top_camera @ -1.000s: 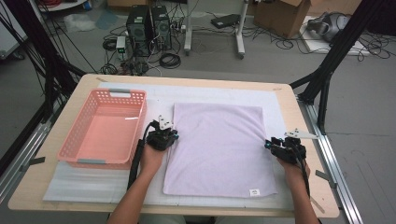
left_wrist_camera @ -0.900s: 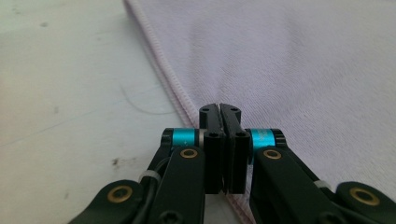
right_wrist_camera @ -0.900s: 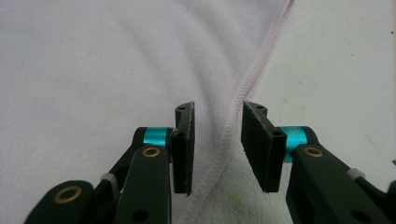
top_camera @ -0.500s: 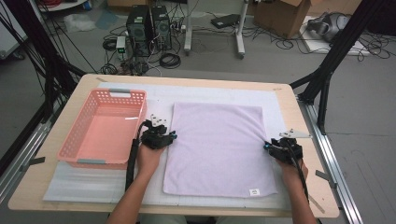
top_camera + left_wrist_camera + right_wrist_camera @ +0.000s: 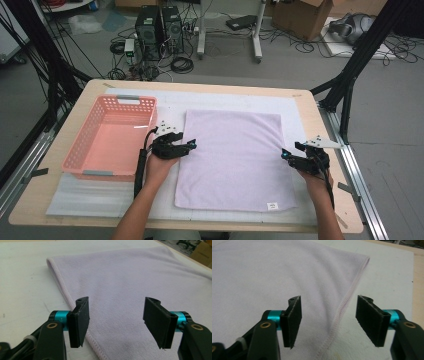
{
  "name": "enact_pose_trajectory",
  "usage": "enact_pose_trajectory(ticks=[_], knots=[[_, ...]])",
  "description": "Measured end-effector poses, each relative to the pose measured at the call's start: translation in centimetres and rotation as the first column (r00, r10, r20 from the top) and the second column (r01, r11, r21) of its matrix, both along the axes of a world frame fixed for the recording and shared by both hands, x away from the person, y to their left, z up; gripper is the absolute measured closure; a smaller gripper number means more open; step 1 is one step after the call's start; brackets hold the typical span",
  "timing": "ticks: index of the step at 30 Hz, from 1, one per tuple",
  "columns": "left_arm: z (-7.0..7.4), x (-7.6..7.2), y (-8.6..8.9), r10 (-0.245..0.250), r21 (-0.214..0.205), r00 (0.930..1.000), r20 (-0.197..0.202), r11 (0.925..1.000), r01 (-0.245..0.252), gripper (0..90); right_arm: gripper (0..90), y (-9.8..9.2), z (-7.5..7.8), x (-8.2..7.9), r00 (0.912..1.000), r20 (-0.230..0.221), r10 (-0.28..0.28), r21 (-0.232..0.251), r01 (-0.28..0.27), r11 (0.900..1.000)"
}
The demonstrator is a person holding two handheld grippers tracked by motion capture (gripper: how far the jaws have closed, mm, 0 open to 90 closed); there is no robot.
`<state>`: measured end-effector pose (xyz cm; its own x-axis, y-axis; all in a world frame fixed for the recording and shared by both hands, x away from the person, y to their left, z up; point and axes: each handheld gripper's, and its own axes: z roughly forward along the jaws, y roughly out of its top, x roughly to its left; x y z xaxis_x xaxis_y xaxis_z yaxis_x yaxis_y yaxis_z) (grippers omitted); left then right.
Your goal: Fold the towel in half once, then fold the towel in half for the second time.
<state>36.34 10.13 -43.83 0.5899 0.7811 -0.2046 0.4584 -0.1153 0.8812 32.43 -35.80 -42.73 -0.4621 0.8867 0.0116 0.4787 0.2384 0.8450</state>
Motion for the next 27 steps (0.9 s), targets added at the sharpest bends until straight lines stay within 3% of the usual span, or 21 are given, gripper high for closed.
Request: enact_pose_trajectory(ticks=[3, 11, 20, 25, 27], knots=[[0.1, -0.1, -0.2, -0.012, -0.006, 0.9999, 0.006, 0.9999, 0.013, 30.9, 26.8, 0.0, -0.1, 0.1, 0.9998, -0.008, 0.019, 0.007, -0.019, 0.9998], [0.4, -0.4, -0.3, -0.03, -0.015, 0.9988, 0.038, 0.9994, 0.03, 17.9, 25.5, -0.2, -0.1, 0.0, 0.9985, -0.001, 0.054, 0.02, -0.054, 0.9983], [0.4, 0.0, -0.1, -0.027, -0.012, 0.9989, 0.039, 0.9996, 0.027, 17.5, 24.5, 0.0, -0.2, 0.1, 0.9981, -0.001, 0.061, 0.022, -0.061, 0.9979], [0.9, 0.8, -0.1, -0.035, -0.009, 0.999, 0.029, 0.9993, 0.035, 17.9, 24.4, 0.0, 0.0, 0.8, 0.9988, -0.015, 0.046, 0.031, -0.046, 0.9985], [1.2, 1.2, -0.1, -0.025, -0.012, 0.9988, 0.043, 0.9996, 0.026, 18.7, 24.4, -0.1, 0.0, 1.3, 0.9988, -0.022, 0.043, 0.036, -0.043, 0.9984]])
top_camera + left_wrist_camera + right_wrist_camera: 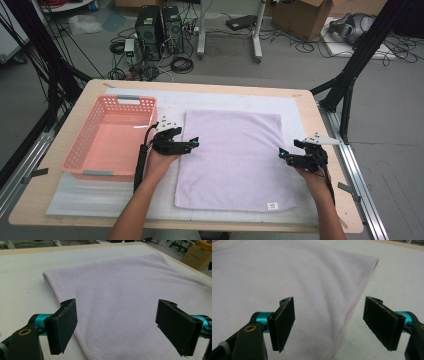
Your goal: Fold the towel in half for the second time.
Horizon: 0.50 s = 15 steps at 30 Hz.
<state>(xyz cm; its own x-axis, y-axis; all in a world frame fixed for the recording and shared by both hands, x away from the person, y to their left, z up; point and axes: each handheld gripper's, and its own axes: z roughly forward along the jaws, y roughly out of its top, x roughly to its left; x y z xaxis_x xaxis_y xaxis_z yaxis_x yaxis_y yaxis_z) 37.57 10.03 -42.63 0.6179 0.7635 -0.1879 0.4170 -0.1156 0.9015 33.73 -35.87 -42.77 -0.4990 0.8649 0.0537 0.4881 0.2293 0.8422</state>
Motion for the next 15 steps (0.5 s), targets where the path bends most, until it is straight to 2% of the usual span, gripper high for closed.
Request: enact_pose_trajectory(ticks=[4, 8, 9, 11, 13, 15], knots=[[0.0, 1.3, -0.6, 0.017, 0.032, 0.9996, -0.025, 0.9993, -0.016, 20.9, 24.4, 0.0, -0.1, 1.3, 0.9994, -0.035, -0.005, -0.006, 0.005, 1.0], [-0.2, 2.9, -0.9, 0.053, 0.075, 0.9968, -0.059, 0.996, -0.049, 22.2, 24.4, -0.1, -0.1, 2.8, 0.9973, -0.07, -0.022, 0.021, 0.023, 0.9995], [-0.2, 3.3, -0.8, 0.066, 0.083, 0.9952, -0.071, 0.9947, -0.06, 22.7, 24.4, -0.1, -0.1, 3.2, 0.9967, -0.076, -0.028, 0.03, 0.03, 0.9991], [-0.4, 4.0, -0.6, 0.089, 0.074, 0.9935, -0.071, 0.9937, -0.084, 23.3, 24.4, -0.1, -0.1, 3.9, 0.9953, -0.091, -0.033, 0.026, 0.036, 0.999], [-0.9, 4.6, -0.4, 0.113, 0.085, 0.9874, -0.111, 0.991, -0.103, 24.1, 24.4, -0.1, -0.1, 4.8, 0.9934, -0.107, -0.041, 0.015, 0.042, 0.999], [-1.3, 5.1, -0.4, 0.129, 0.102, 0.9843, -0.121, 0.9879, -0.117, 26.1, 24.4, -0.1, -0.1, 5.5, 0.9908, -0.121, -0.061, 0.011, 0.063, 0.998]])
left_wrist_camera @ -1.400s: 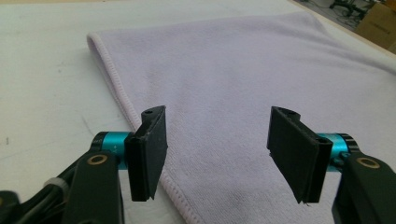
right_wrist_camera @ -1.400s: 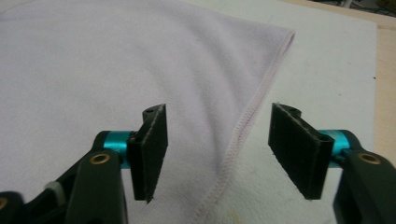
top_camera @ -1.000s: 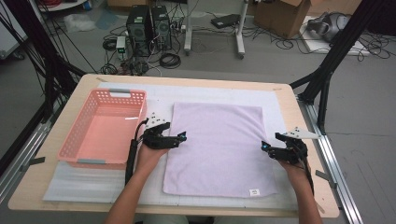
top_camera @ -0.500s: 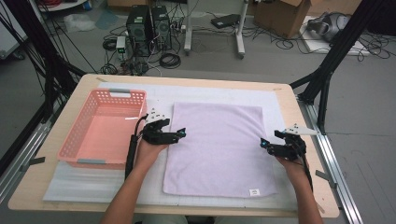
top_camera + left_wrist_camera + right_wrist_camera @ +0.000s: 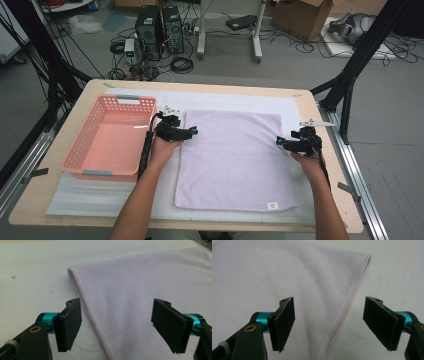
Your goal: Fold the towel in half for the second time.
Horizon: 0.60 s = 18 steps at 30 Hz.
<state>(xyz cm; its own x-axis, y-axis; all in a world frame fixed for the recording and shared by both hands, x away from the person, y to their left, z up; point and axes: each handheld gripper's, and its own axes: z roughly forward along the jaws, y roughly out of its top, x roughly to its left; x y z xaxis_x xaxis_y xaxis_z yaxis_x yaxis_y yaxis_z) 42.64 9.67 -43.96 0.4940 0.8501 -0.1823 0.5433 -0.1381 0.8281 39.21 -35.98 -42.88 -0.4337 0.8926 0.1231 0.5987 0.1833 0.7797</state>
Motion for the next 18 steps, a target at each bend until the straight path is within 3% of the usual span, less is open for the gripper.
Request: enact_pose_trajectory(ticks=[6, 8, 11, 18], knots=[[-0.4, 1.4, 0.0, 0.046, 0.03, 0.9984, -0.032, 0.9985, -0.045, 30.3, 25.1, -0.3, -0.9, 1.4, 0.9989, -0.026, -0.039, -0.02, 0.038, 0.9991], [-0.4, 1.7, -0.2, 0.055, 0.04, 0.9983, -0.018, 0.9977, -0.054, 31.6, 25.4, -0.4, -1.3, 1.7, 0.9979, -0.035, -0.055, -0.027, 0.054, 0.9982], [-1.1, 2.4, -0.7, 0.042, 0.093, 0.9972, -0.062, 0.995, -0.037, 33.2, 29.4, -0.5, -1.6, 2.4, 0.9966, -0.046, -0.069, -0.009, 0.069, 0.9976], [-1.2, 2.7, -1.1, 0.033, 0.143, 0.9993, -0.02, 0.9893, -0.03, 43.1, 44.0, 0.1, -1.3, 4.4, 0.995, -0.057, -0.082, -0.06, 0.079, 0.9951]])
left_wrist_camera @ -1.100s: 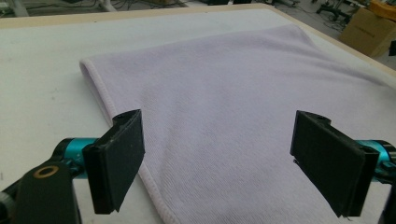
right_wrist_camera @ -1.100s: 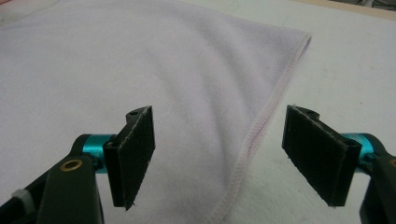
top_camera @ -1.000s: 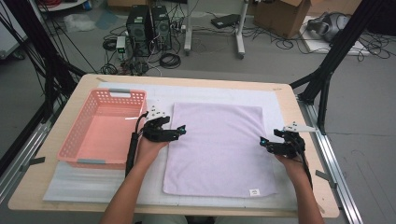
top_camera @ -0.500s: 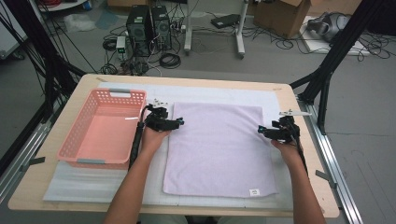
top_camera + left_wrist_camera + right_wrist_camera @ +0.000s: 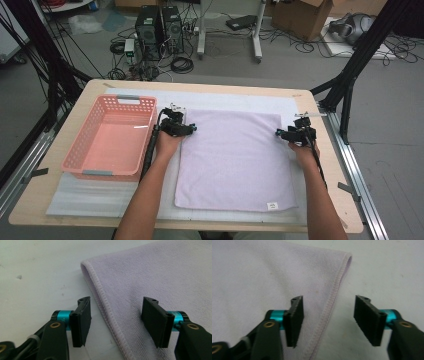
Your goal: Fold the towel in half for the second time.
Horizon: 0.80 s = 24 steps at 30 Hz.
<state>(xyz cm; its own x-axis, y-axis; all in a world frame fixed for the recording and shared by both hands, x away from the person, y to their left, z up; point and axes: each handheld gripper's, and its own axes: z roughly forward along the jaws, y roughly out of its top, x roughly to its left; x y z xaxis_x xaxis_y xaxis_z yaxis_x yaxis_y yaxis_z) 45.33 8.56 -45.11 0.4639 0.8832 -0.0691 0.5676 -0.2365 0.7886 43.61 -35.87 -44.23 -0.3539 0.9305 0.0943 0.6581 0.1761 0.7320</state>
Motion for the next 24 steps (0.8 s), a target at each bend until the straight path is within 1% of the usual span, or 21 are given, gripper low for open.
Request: enact_pose_trajectory(ticks=[1, 2, 4, 5, 6, 7, 8, 9, 11, 12, 13, 14, 15, 18, 19, 21, 22, 24], knots=[[0.0, 0.0, 0.0, 0.002, 0.0, 1.0, 0.002, 1.0, -0.002, 45.3, 44.6, 0.2, 0.0, 0.3, 1.0, -0.009, -0.001, -0.022, 0.001, 0.9998], [0.0, 0.0, 0.0, 0.003, 0.0, 1.0, 0.004, 1.0, -0.003, 48.7, 45.6, 0.4, -0.2, 0.7, 0.9999, -0.015, -0.008, -0.034, 0.008, 0.9994], [0.0, 0.0, 0.0, -0.004, -0.014, 1.0, 0.005, 0.9999, 0.004, 56.4, 54.5, 0.6, -0.2, 0.8, 1.0, -0.001, -0.01, -0.04, 0.01, 0.9991], [0.0, 0.0, 0.0, -0.012, -0.029, 0.9999, 0.001, 0.9995, 0.012, 63.7, 59.4, 0.6, -0.2, 0.8, 0.9998, -0.003, -0.02, -0.032, 0.02, 0.9993], [-0.1, 0.0, -0.1, -0.011, -0.04, 0.9999, 0.0, 0.9991, 0.011, 69.4, 64.5, 0.6, -0.2, 0.7, 0.9996, -0.007, -0.027, -0.021, 0.027, 0.9994], [-0.1, 0.0, 0.0, -0.024, -0.05, 0.9997, -0.008, 0.9985, 0.023, 73.5, 72.8, 0.7, -0.2, 0.7, 0.9994, -0.012, -0.031, -0.012, 0.031, 0.9994], [-0.1, 0.0, 0.0, -0.021, -0.072, 0.9996, -0.019, 0.9972, 0.019, 79.7, 83.8, 0.7, -0.2, 0.7, 0.9997, -0.02, -0.014, 0.011, 0.014, 0.9998], [-0.1, 0.0, 0.1, -0.003, -0.104, 0.9993, -0.038, 0.9946, -0.001, 80.8, 84.8, 0.8, -0.2, 0.7, 0.9995, -0.03, -0.005, 0.034, 0.006, 0.9994], [-0.1, 0.1, 0.4, 0.019, -0.141, 0.9973, -0.071, 0.9896, -0.028, 82.8, 86.7, 0.9, -0.2, 0.6, 0.9996, -0.028, -0.009, 0.026, 0.01, 0.9996], [-0.1, 0.1, 0.4, 0.028, -0.153, 0.9967, -0.076, 0.9874, -0.039, 83.2, 87.1, 0.7, -0.1, 0.6, 0.9995, -0.03, -0.011, 0.027, 0.012, 0.9996], [0.0, 0.1, 0.4, 0.036, -0.154, 0.9966, -0.074, 0.9869, -0.047, 83.6, 87.3, 0.6, -0.1, 0.6, 0.9996, -0.022, -0.017, 0.017, 0.018, 0.9997], [0.2, 0.0, 0.4, 0.04, -0.147, 0.9972, -0.063, 0.9879, -0.049, 83.8, 87.4, 0.5, 0.0, 0.6, 0.9996, -0.015, -0.026, 0.009, 0.026, 0.9996], [0.4, 0.0, 0.3, 0.045, -0.151, 0.9978, -0.048, 0.9872, -0.052, 83.9, 87.5, 0.3, 0.1, 0.6, 0.9997, -0.004, -0.025, 0.013, 0.025, 0.9996], [1.2, -0.3, 0.5, 0.052, -0.175, 0.9986, -0.009, 0.9832, -0.053, 84.0, 87.5, 0.1, 0.7, 0.4, 0.9992, 0.03, -0.025, 0.039, 0.024, 0.999], [1.5, -0.4, 0.6, 0.05, -0.181, 0.9988, -0.002, 0.9823, -0.049, 84.1, 87.5, 0.1, 0.9, 0.3, 0.9992, 0.032, -0.022, 0.043, 0.021, 0.9989], [1.9, -0.7, 0.7, 0.038, -0.173, 0.9992, 0.01, 0.9842, -0.036, 84.0, 87.5, 0.0, 1.2, 0.0, 0.9991, 0.037, -0.018, 0.053, 0.016, 0.9985], [2.1, -0.9, 0.7, 0.03, -0.173, 0.9994, 0.017, 0.9846, -0.027, 84.0, 87.5, -0.1, 1.4, -0.3, 0.9983, 0.056, -0.013, 0.055, 0.01, 0.9984], [2.6, -1.5, 0.8, 0.022, -0.183, 0.9991, 0.035, 0.983, -0.015, 84.0, 87.4, -0.2, 1.8, -0.9, 0.9973, 0.074, -0.003, 0.063, -0.002, 0.998]])
